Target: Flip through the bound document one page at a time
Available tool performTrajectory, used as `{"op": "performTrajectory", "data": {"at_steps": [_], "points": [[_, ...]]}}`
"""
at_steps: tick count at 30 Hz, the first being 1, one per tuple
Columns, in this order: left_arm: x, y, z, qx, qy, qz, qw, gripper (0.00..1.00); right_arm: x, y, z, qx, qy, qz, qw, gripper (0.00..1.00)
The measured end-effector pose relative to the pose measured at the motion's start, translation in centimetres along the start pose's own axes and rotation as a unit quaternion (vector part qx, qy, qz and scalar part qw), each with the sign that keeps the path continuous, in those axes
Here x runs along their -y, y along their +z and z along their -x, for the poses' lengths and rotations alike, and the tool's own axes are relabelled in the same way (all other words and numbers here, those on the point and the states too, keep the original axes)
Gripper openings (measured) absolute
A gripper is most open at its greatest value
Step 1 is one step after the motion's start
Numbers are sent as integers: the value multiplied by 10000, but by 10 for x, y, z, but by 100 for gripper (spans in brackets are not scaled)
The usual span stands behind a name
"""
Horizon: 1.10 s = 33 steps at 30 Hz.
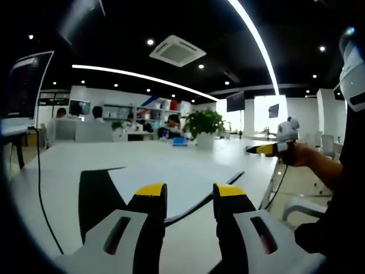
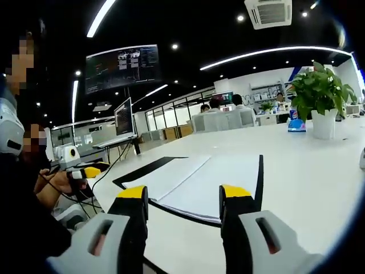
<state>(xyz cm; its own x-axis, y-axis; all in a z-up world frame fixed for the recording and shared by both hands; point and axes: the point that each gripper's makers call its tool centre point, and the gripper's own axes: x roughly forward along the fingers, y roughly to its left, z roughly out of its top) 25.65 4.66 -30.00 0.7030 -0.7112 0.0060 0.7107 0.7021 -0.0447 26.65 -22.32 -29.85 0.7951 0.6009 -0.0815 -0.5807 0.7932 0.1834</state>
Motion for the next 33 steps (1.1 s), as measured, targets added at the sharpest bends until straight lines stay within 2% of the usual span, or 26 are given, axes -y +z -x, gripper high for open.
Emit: {"op": "performTrajectory", "data": {"at_steps": [10,18,23,26,29,33], "points": [[-1,-2,-4,-37,29,51,10000,32,-3,-8,3,-57,28,-41,10000,49],[-1,17,-14,135,-47,-39,9999,33,-4,-2,-2,-55,85,45,9999,49],[-2,16,-24,11,-105,-188,9998,33,-3,-5,-9,-154,139,144,9997,49],[1,16,-34,-116,-236,-282,9993,34,1,-6,-12,-200,134,181,9995,49],[11,11,-42,-300,-512,-327,9977,39,4,-7,-13,-213,106,179,9996,49],[23,4,-52,-478,-790,-438,9948,39,10,-8,-14,-188,49,195,9996,50]]}}
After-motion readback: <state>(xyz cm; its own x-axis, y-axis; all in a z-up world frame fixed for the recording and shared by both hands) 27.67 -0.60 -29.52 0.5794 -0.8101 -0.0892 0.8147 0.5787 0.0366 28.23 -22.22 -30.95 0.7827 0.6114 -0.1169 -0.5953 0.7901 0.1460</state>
